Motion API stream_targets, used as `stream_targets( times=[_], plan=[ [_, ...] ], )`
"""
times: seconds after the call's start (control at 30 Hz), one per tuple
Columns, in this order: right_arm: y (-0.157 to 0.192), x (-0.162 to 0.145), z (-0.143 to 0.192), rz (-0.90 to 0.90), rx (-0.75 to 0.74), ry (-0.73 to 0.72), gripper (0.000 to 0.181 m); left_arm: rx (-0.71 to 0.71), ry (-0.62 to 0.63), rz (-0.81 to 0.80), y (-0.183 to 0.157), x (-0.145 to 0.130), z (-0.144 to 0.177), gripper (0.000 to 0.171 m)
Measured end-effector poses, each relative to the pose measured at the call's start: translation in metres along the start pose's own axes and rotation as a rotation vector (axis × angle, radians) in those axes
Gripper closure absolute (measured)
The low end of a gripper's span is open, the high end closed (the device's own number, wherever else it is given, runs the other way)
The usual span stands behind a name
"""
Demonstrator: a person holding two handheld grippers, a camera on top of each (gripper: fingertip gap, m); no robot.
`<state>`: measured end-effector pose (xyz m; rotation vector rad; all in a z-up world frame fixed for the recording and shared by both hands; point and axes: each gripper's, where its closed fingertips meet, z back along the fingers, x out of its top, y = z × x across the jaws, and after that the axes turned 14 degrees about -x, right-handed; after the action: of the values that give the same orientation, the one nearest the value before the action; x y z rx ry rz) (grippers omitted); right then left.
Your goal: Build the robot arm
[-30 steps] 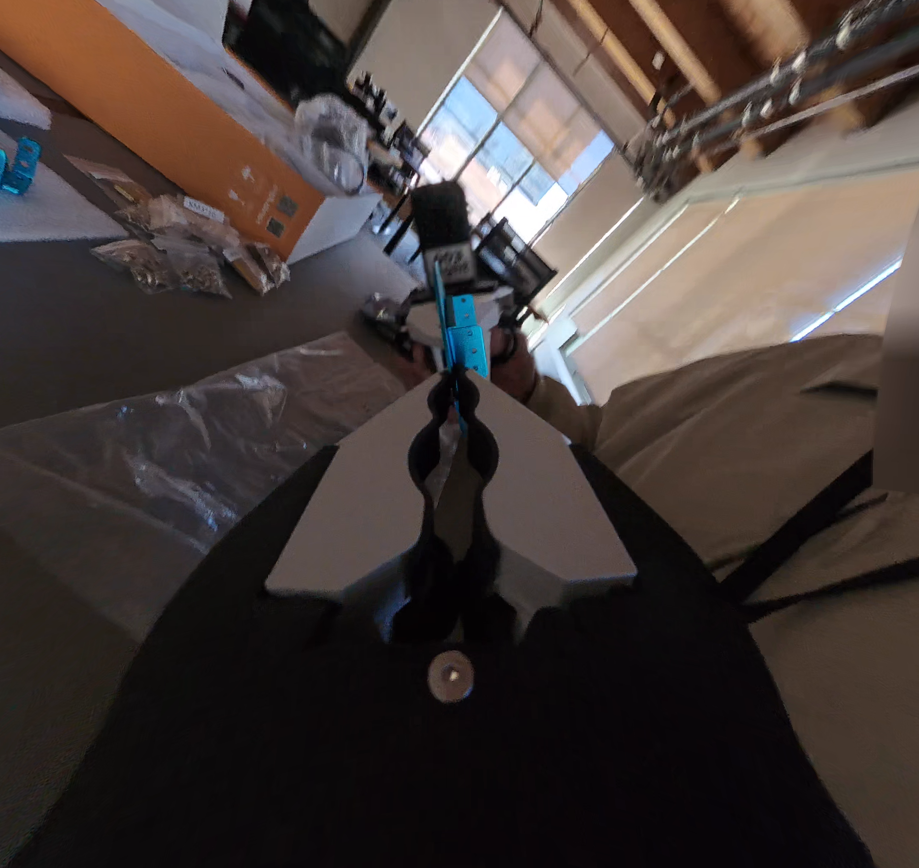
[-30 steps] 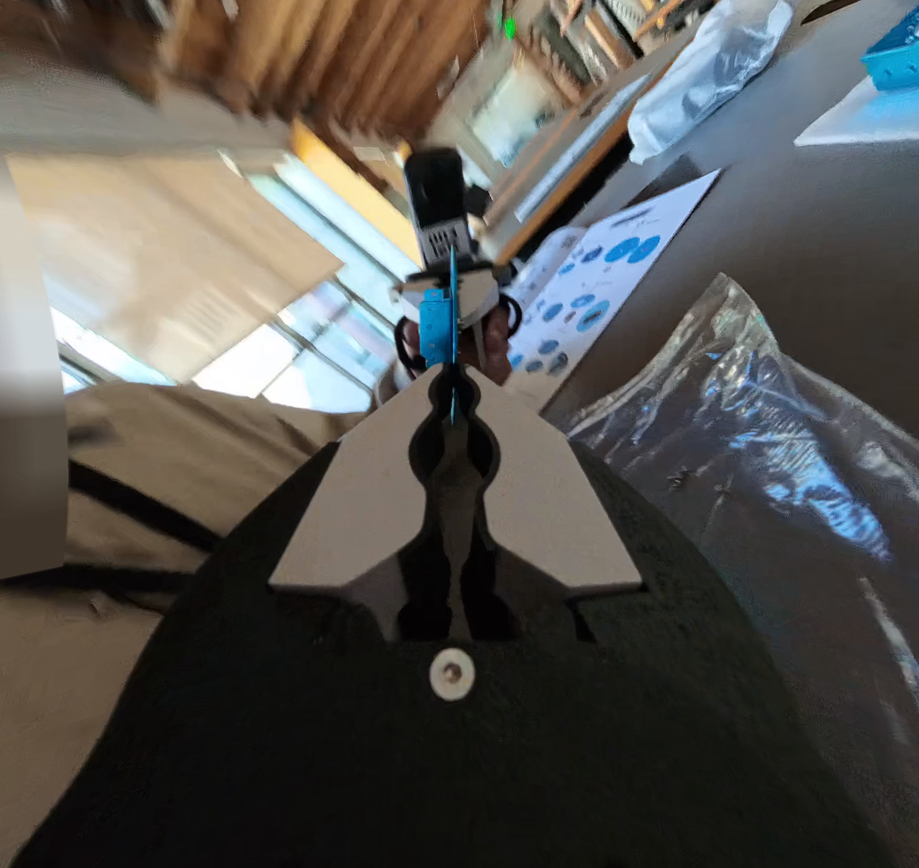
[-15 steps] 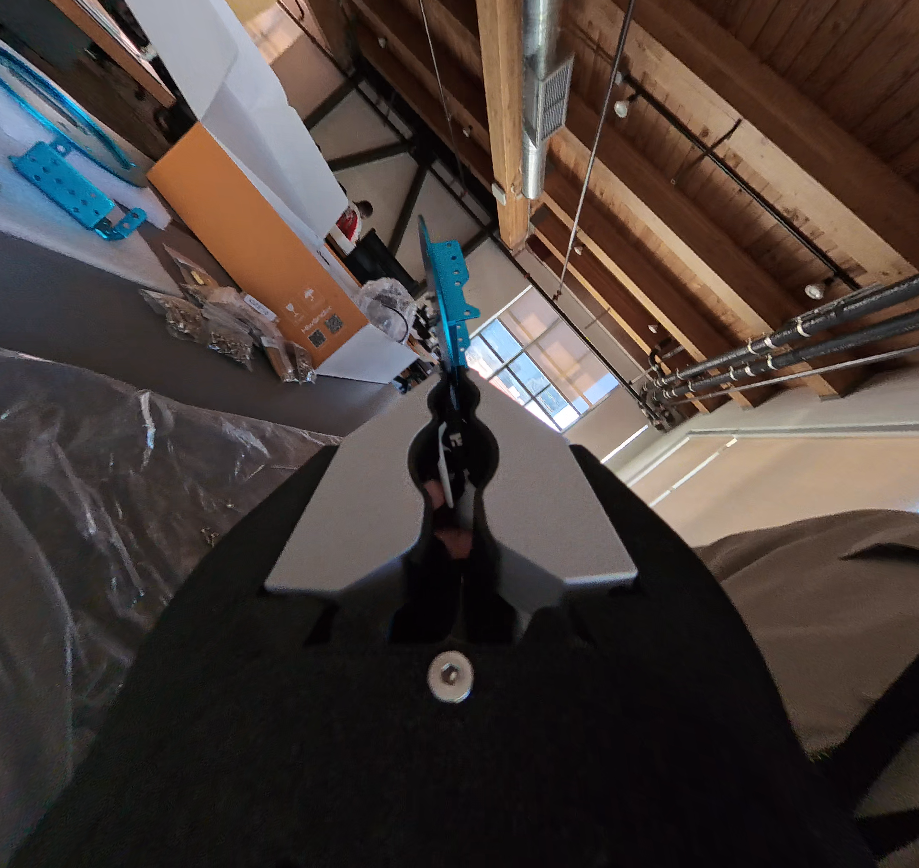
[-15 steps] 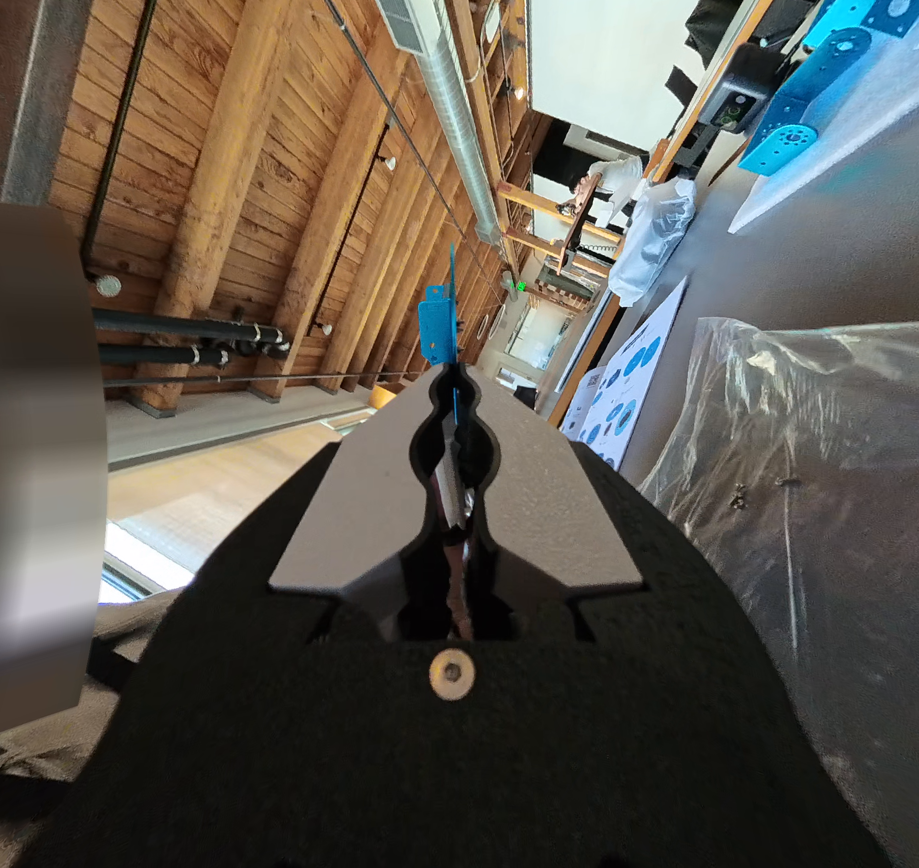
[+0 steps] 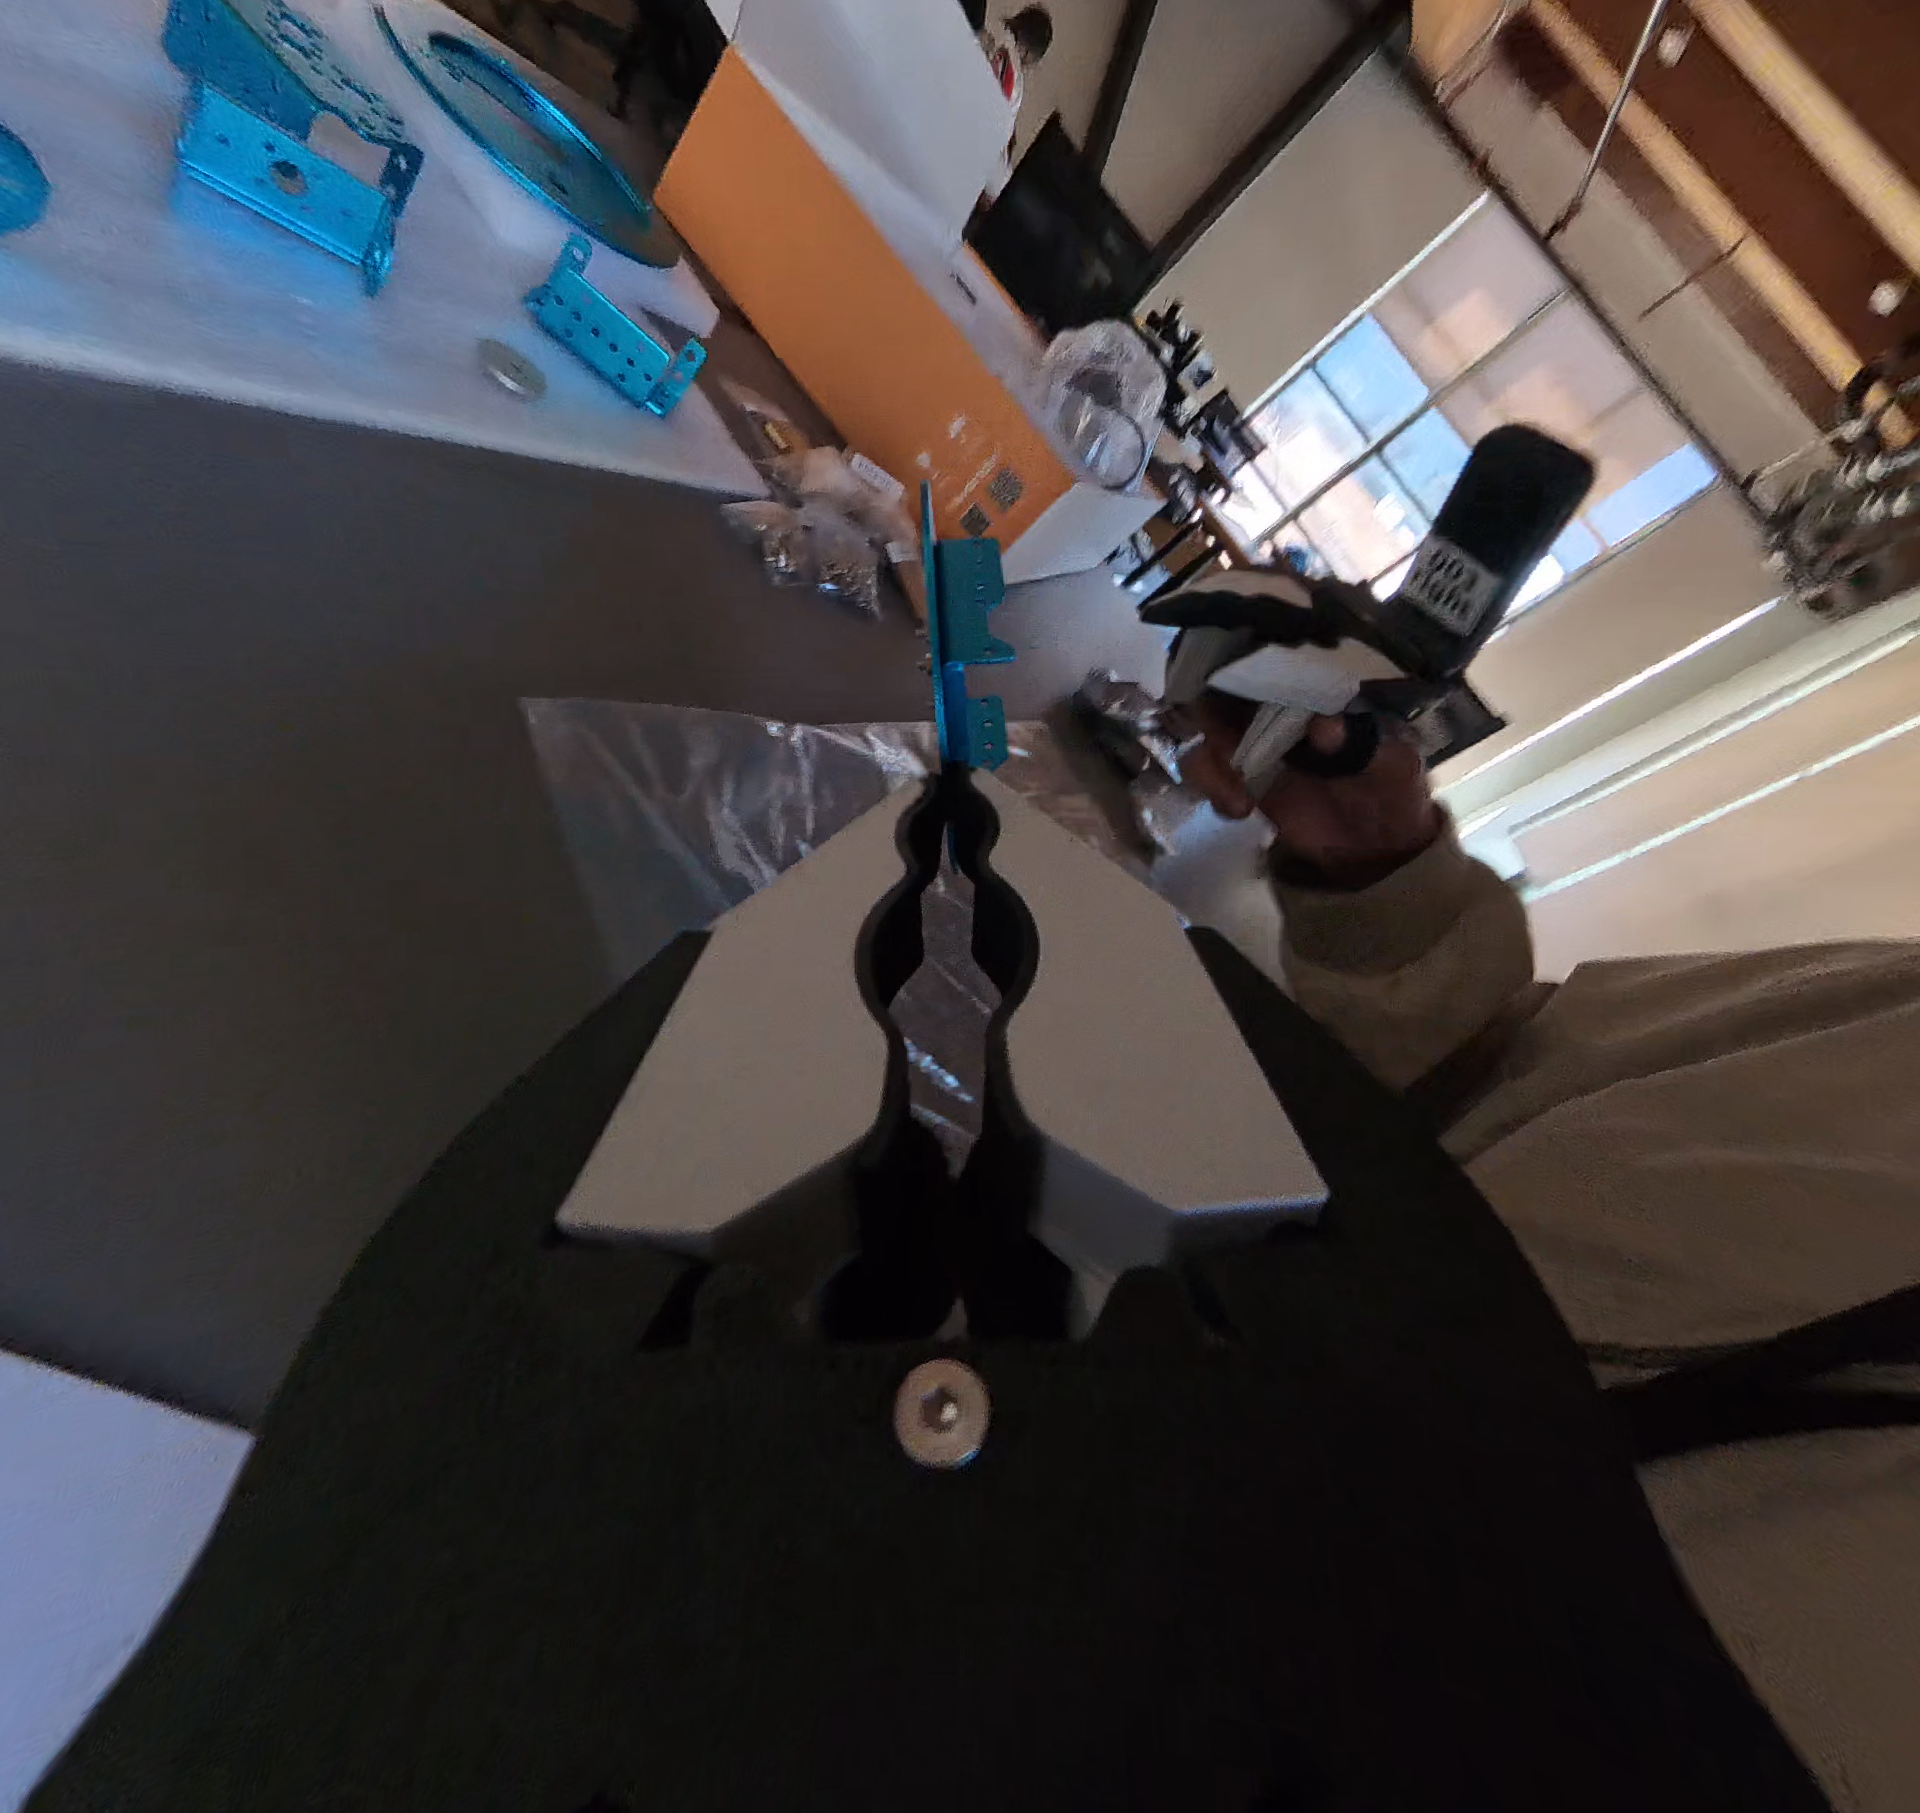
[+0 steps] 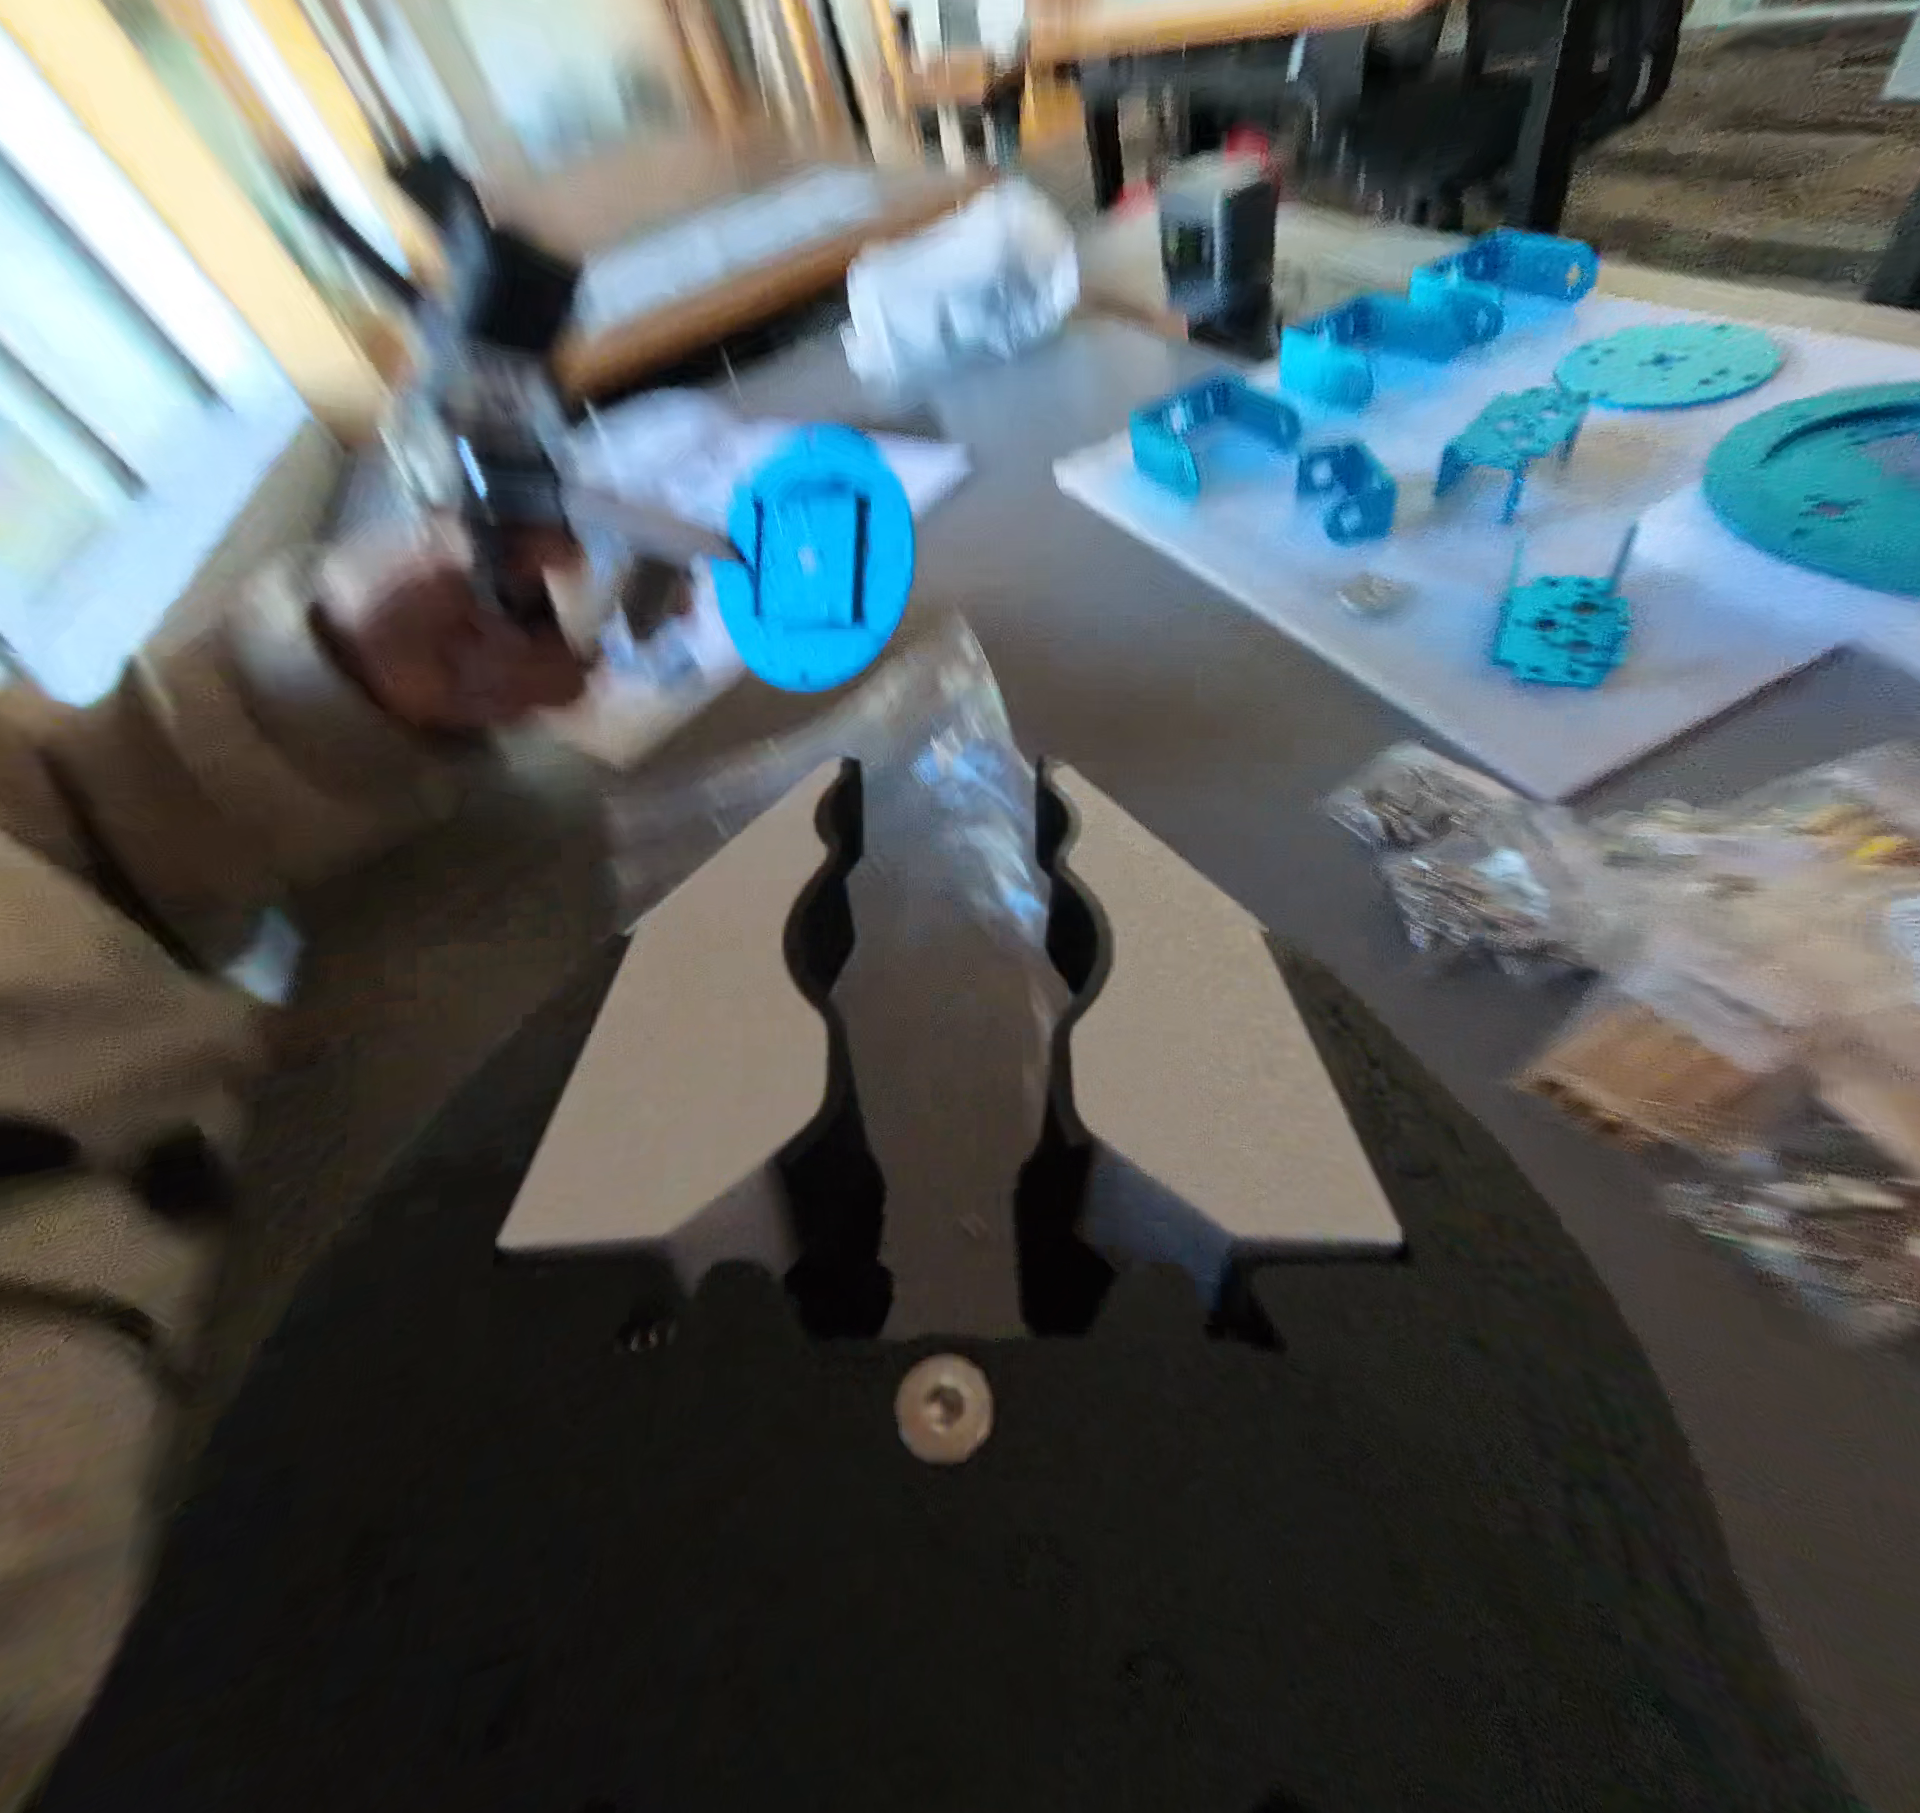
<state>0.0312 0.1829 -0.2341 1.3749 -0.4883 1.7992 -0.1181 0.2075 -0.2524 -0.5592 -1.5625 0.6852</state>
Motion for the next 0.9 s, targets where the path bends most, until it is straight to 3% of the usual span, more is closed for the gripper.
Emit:
stream_targets(
  times=[0.03,0.1,0.23,0.37,0.5,0.67,0.9],
  plan=[
    [-0.004,-0.015,-0.003,0.124,-0.026,0.091,0.149,0.001,0.034,-0.024,0.003,0.0,0.001,0.171],
    [-0.013,-0.04,-0.004,0.315,-0.074,0.259,0.168,-0.021,0.073,-0.052,0.006,-0.001,-0.002,0.171],
    [-0.002,-0.073,-0.018,0.432,0.006,0.384,0.154,-0.032,0.088,-0.062,0.006,-0.002,-0.003,0.171],
    [0.034,-0.095,-0.048,0.597,0.134,0.454,0.159,0.059,0.123,-0.094,0.019,-0.007,0.006,0.171],
    [0.033,-0.094,-0.07,0.844,0.165,0.509,0.163,0.087,0.164,-0.059,0.027,-0.017,0.01,0.171],
    [0.034,-0.093,-0.078,0.983,0.296,0.563,0.168,0.059,0.135,0.012,0.027,-0.017,0.014,0.171],
    [0.033,-0.097,-0.079,1.03,0.437,0.616,0.174,0.073,0.149,0.009,0.028,-0.02,0.015,0.171]
  ],
)
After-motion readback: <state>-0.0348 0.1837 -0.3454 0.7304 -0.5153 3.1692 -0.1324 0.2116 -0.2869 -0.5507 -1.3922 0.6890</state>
